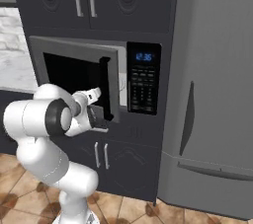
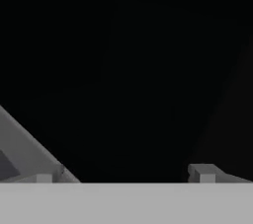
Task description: Close the microwave door.
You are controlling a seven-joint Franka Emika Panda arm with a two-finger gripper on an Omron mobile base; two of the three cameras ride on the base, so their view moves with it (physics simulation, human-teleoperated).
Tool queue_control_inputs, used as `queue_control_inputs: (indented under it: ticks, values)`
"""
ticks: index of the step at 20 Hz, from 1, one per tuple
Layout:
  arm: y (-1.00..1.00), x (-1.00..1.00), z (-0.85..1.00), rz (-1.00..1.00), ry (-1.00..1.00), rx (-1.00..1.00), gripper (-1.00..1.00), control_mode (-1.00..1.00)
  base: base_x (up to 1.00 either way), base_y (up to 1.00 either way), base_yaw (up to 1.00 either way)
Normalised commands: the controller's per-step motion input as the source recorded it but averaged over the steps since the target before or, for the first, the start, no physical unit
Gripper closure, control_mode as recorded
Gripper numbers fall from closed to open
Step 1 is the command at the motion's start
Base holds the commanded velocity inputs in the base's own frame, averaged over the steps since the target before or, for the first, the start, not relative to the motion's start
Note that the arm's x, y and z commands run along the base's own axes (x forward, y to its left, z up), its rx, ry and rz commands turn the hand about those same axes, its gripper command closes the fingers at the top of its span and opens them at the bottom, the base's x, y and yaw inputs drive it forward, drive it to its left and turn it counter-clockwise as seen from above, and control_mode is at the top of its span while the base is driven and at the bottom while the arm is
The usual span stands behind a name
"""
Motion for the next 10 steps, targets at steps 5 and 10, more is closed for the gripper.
queue_control_inputs:
  ticks: [5,10]
  values:
    - [0.00,0.24,0.53,0.07,0.07,0.04,-1.00,-1.00,0.00,0.00,0.00]
    - [0.00,0.27,0.87,0.04,0.02,0.07,-1.00,-1.00,0.00,0.00,0.00]
